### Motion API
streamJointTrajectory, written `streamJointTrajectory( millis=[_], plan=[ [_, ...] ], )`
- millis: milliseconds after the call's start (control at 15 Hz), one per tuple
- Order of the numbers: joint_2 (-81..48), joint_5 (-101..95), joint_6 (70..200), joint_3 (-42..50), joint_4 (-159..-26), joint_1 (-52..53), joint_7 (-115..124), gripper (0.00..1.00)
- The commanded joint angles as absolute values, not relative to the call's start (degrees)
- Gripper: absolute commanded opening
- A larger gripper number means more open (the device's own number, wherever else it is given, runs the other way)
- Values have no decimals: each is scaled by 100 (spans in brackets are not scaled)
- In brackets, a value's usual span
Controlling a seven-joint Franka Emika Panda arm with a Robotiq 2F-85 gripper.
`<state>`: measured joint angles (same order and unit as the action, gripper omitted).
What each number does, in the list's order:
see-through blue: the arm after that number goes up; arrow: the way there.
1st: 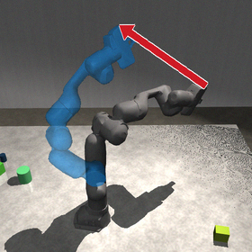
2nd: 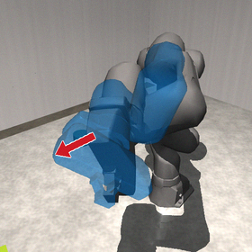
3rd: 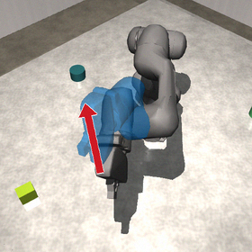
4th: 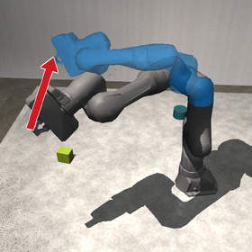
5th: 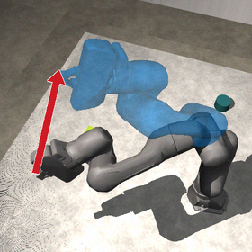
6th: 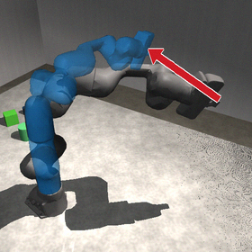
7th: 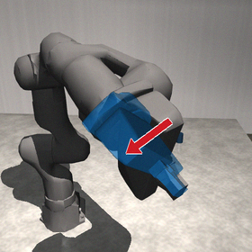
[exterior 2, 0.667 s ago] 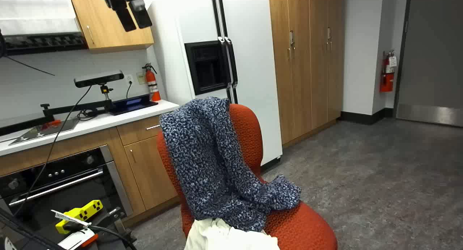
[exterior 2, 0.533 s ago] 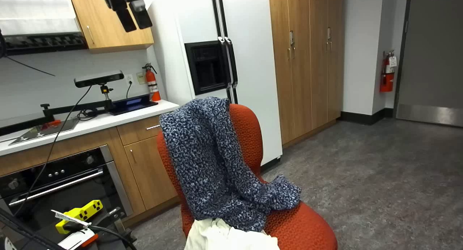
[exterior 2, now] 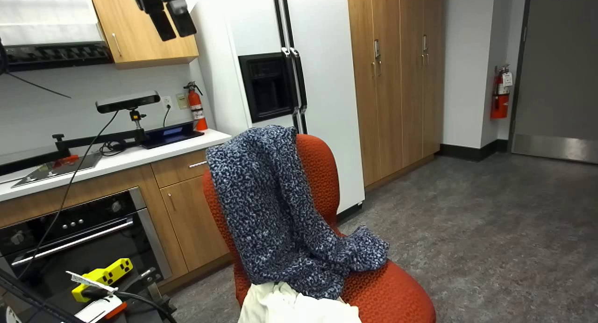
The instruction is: Take the fleece from the backrest and put it on the seat of the chair
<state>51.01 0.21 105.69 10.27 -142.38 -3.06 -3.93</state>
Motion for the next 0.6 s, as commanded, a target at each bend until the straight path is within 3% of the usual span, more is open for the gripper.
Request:
streamJointTrajectory(
  millis=[0,533],
  plan=[
    [5083,80,10560,971,-14227,-392,-450,100],
    [5023,-31,10416,971,-14161,-381,-574,100]
  ],
)
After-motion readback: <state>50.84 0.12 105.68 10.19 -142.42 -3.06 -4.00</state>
